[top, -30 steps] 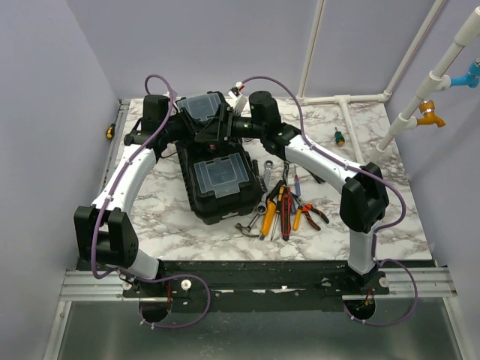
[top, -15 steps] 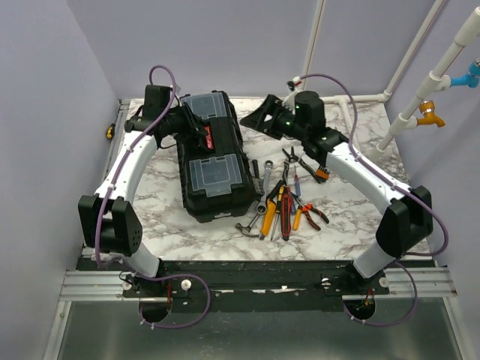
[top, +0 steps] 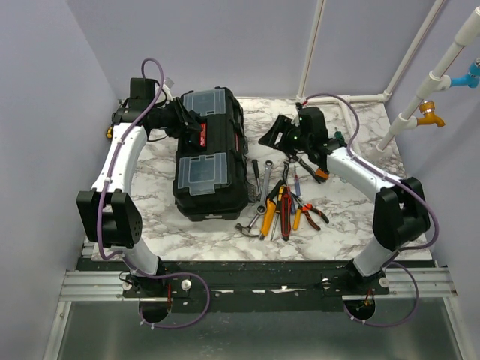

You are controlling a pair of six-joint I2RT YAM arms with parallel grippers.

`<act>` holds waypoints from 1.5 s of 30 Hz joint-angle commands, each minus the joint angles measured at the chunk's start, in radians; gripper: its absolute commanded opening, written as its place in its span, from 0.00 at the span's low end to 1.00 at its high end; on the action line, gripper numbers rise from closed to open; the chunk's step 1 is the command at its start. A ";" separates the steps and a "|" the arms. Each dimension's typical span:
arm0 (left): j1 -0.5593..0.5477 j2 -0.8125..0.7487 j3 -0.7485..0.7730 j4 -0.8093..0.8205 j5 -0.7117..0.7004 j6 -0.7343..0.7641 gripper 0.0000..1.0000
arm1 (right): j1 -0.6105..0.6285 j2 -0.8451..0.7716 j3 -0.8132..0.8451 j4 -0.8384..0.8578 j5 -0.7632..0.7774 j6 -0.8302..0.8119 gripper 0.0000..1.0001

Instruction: Pack the tool kit

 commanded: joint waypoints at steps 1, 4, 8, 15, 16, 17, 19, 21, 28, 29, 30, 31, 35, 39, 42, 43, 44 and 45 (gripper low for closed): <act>0.023 -0.084 0.041 0.109 0.217 -0.010 0.00 | 0.037 0.089 0.020 -0.003 -0.066 -0.053 0.72; 0.043 -0.088 0.029 0.153 0.285 -0.050 0.00 | 0.077 0.122 0.031 0.000 -0.043 -0.053 0.72; 0.062 -0.091 0.026 0.159 0.303 -0.060 0.00 | 0.093 0.155 0.039 0.017 -0.050 -0.041 0.72; 0.076 -0.088 0.021 0.159 0.329 -0.059 0.00 | 0.094 0.204 0.042 0.076 -0.153 -0.028 0.68; 0.078 -0.088 0.020 0.159 0.331 -0.058 0.00 | 0.094 0.211 0.043 0.077 -0.178 -0.024 0.68; 0.080 -0.089 0.020 0.159 0.333 -0.057 0.00 | 0.094 0.215 0.043 0.077 -0.192 -0.020 0.68; 0.084 -0.090 0.018 0.157 0.336 -0.055 0.00 | 0.095 0.216 0.032 0.124 -0.222 -0.009 0.68; 0.087 -0.087 0.028 0.132 0.327 -0.035 0.00 | 0.095 0.213 0.024 0.141 -0.239 -0.003 0.67; 0.100 -0.076 0.048 0.094 0.324 -0.006 0.00 | 0.134 0.273 0.052 0.074 -0.192 -0.031 0.64; 0.104 -0.075 0.054 0.081 0.323 0.000 0.00 | 0.136 0.282 0.055 0.045 -0.173 -0.034 0.63; 0.109 -0.076 0.060 0.074 0.323 0.004 0.00 | 0.136 0.290 0.060 0.026 -0.152 -0.033 0.58; 0.119 -0.081 0.061 0.071 0.324 0.004 0.00 | 0.137 0.297 0.066 0.000 -0.123 -0.037 0.57; 0.180 -0.106 0.071 0.063 0.340 0.004 0.00 | 0.135 0.301 0.072 -0.052 -0.027 -0.048 0.45; 0.261 -0.138 0.067 0.044 0.336 0.008 0.00 | 0.135 0.291 0.082 -0.081 0.064 -0.045 0.15; 0.309 -0.156 0.057 0.005 0.289 0.044 0.00 | 0.135 0.289 0.100 -0.117 0.119 -0.047 0.05; 0.322 -0.159 0.055 -0.014 0.263 0.062 0.00 | 0.136 0.286 0.103 -0.119 0.128 -0.050 0.04; 0.333 -0.159 0.053 -0.037 0.238 0.084 0.00 | 0.135 0.283 0.103 -0.119 0.136 -0.050 0.03; 0.344 -0.160 0.054 -0.062 0.209 0.105 0.00 | 0.135 0.280 0.103 -0.121 0.146 -0.051 0.02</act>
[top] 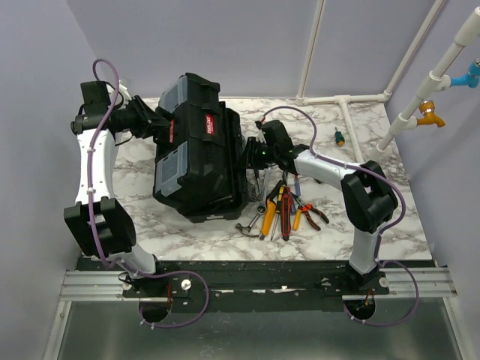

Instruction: Pack the tool kit

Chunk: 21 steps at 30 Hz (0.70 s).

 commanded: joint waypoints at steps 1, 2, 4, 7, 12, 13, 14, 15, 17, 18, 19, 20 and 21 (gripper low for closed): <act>0.077 -0.102 0.059 -0.051 -0.042 0.109 0.00 | -0.033 -0.002 0.009 -0.129 0.234 0.005 0.01; 0.092 -0.103 0.059 -0.075 -0.078 0.128 0.00 | -0.032 -0.005 0.009 -0.129 0.240 0.005 0.01; 0.117 -0.103 0.061 -0.114 -0.161 0.176 0.00 | -0.032 -0.014 0.011 -0.133 0.254 0.006 0.01; 0.147 -0.109 0.045 -0.150 -0.296 0.226 0.00 | -0.033 -0.028 0.011 -0.136 0.276 0.009 0.01; 0.179 -0.116 -0.006 -0.147 -0.429 0.250 0.01 | -0.032 -0.054 0.003 -0.127 0.317 0.017 0.01; 0.179 -0.114 -0.004 -0.154 -0.457 0.256 0.02 | -0.032 -0.060 -0.001 -0.119 0.312 0.018 0.01; 0.179 -0.108 0.003 -0.168 -0.500 0.262 0.02 | -0.032 -0.064 -0.004 -0.114 0.304 0.018 0.01; 0.179 -0.102 0.003 -0.185 -0.533 0.271 0.05 | -0.032 -0.068 -0.006 -0.108 0.296 0.018 0.01; 0.180 -0.096 -0.017 -0.200 -0.616 0.278 0.27 | -0.033 -0.068 -0.002 -0.101 0.287 0.022 0.01; 0.180 -0.095 -0.032 -0.199 -0.632 0.285 0.35 | -0.033 -0.065 0.003 -0.104 0.259 0.022 0.01; 0.180 -0.095 -0.046 -0.197 -0.650 0.289 0.48 | -0.032 -0.064 0.008 -0.104 0.253 0.021 0.01; 0.182 -0.095 -0.058 -0.200 -0.668 0.288 0.58 | -0.032 -0.062 0.011 -0.106 0.251 0.022 0.01; 0.185 -0.101 -0.065 -0.200 -0.681 0.285 0.65 | -0.032 -0.063 0.014 -0.107 0.249 0.020 0.01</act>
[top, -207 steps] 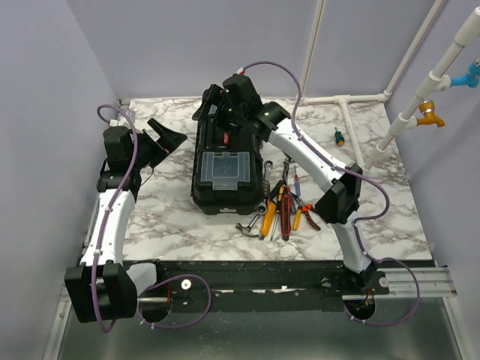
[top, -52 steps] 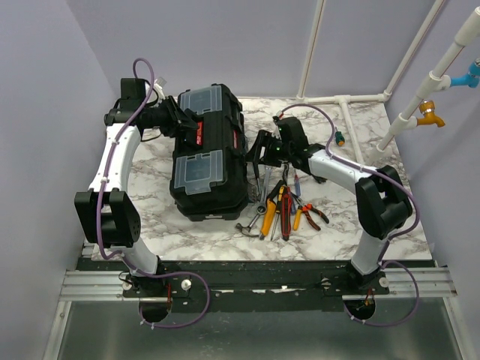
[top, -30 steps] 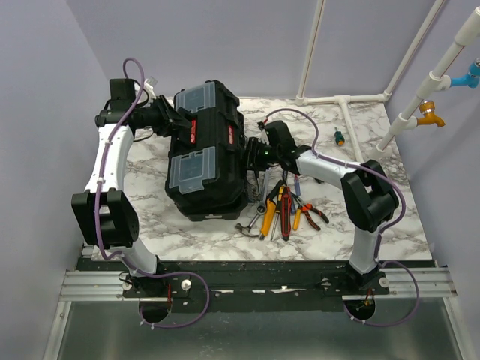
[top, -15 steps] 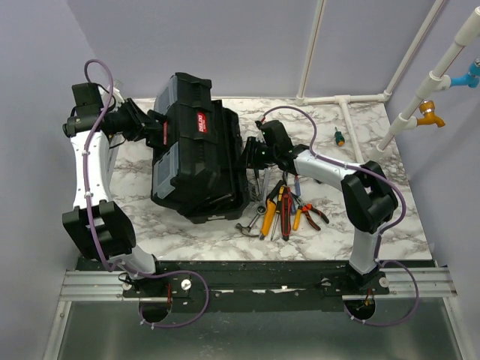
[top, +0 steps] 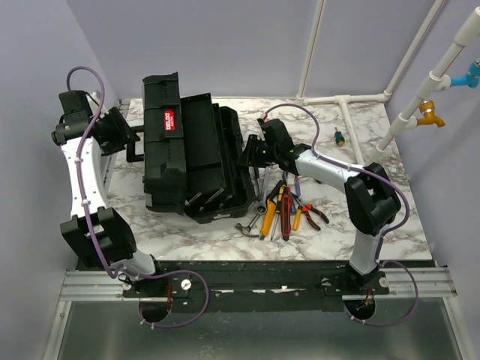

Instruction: Pack the tool kit

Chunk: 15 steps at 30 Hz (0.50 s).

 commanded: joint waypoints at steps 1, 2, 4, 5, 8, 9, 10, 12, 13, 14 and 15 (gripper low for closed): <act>0.049 -0.033 -0.057 -0.023 -0.274 0.023 0.71 | -0.049 -0.030 0.012 -0.099 0.142 0.024 0.01; 0.052 -0.046 -0.068 -0.014 -0.271 0.015 0.76 | -0.050 -0.032 0.013 -0.100 0.139 0.024 0.01; 0.063 -0.079 -0.082 0.005 -0.252 -0.006 0.86 | -0.049 -0.040 0.006 -0.096 0.135 0.025 0.01; 0.072 -0.101 -0.095 0.027 -0.209 -0.019 0.89 | -0.049 -0.045 0.000 -0.089 0.132 0.026 0.01; 0.107 -0.158 -0.150 0.099 -0.051 -0.068 0.90 | -0.049 -0.055 -0.015 -0.077 0.126 0.029 0.01; 0.114 -0.178 -0.165 0.122 0.004 -0.092 0.90 | -0.049 -0.056 -0.020 -0.075 0.124 0.030 0.01; 0.119 -0.198 -0.181 0.141 0.028 -0.115 0.90 | -0.049 -0.059 -0.022 -0.073 0.124 0.031 0.01; 0.120 -0.256 -0.212 0.193 0.090 -0.149 0.91 | -0.049 -0.059 -0.022 -0.073 0.121 0.030 0.01; 0.118 -0.292 -0.224 0.213 0.107 -0.169 0.93 | -0.049 -0.061 -0.022 -0.073 0.121 0.030 0.01; 0.115 -0.326 -0.230 0.233 0.133 -0.188 0.98 | -0.049 -0.061 -0.022 -0.073 0.121 0.030 0.01; 0.107 -0.351 -0.224 0.243 0.142 -0.199 0.99 | -0.050 -0.063 -0.022 -0.073 0.121 0.030 0.01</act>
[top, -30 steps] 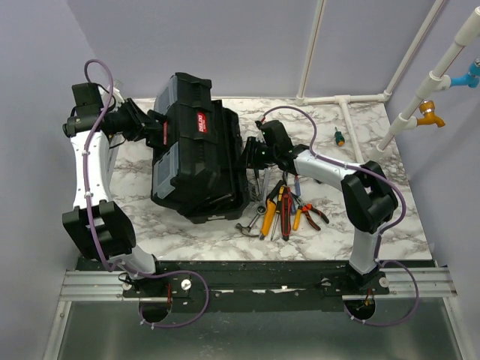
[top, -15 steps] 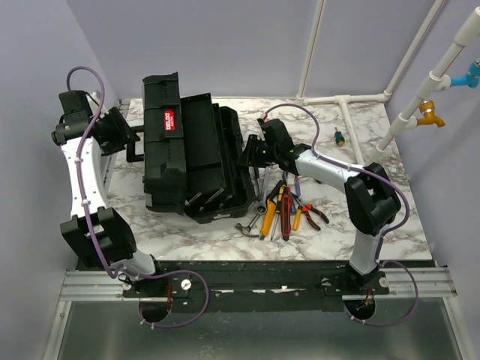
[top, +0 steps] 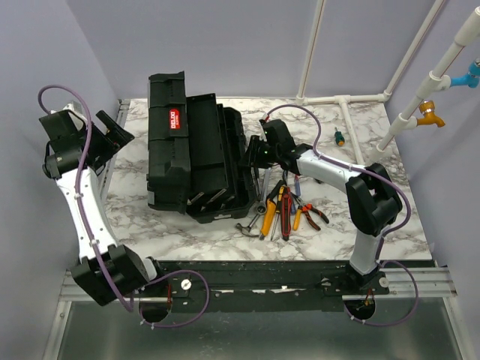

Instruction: Pack the tool kit

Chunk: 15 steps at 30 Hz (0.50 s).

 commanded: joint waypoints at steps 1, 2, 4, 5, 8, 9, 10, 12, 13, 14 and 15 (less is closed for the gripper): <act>-0.027 -0.143 0.001 0.116 0.142 -0.095 0.99 | -0.039 -0.055 -0.011 -0.044 0.117 0.030 0.01; -0.059 -0.155 0.035 0.098 0.112 -0.086 0.99 | -0.040 -0.055 -0.010 -0.045 0.115 0.028 0.01; -0.135 -0.161 0.116 0.037 0.028 -0.055 0.99 | -0.039 -0.055 -0.006 -0.044 0.114 0.027 0.01; -0.175 -0.158 0.148 0.005 -0.006 -0.041 0.99 | -0.039 -0.054 -0.006 -0.044 0.115 0.027 0.01; -0.303 -0.132 0.244 -0.067 -0.113 -0.021 0.99 | -0.039 -0.056 -0.005 -0.047 0.124 0.022 0.01; -0.349 -0.116 0.272 -0.089 -0.143 -0.016 0.99 | -0.039 -0.057 -0.007 -0.047 0.128 0.021 0.01; -0.392 -0.096 0.305 -0.115 -0.189 -0.006 0.99 | -0.040 -0.058 -0.009 -0.046 0.128 0.020 0.01; -0.491 -0.054 0.363 -0.164 -0.293 0.018 0.99 | -0.039 -0.056 -0.009 -0.046 0.123 0.020 0.01; -0.547 -0.032 0.389 -0.183 -0.355 0.029 0.99 | -0.039 -0.054 -0.008 -0.045 0.121 0.020 0.01; -0.592 0.001 0.428 -0.215 -0.401 0.043 0.99 | -0.039 -0.055 -0.007 -0.044 0.118 0.022 0.01; -0.628 0.032 0.470 -0.245 -0.470 0.056 0.99 | -0.040 -0.054 -0.009 -0.043 0.115 0.023 0.01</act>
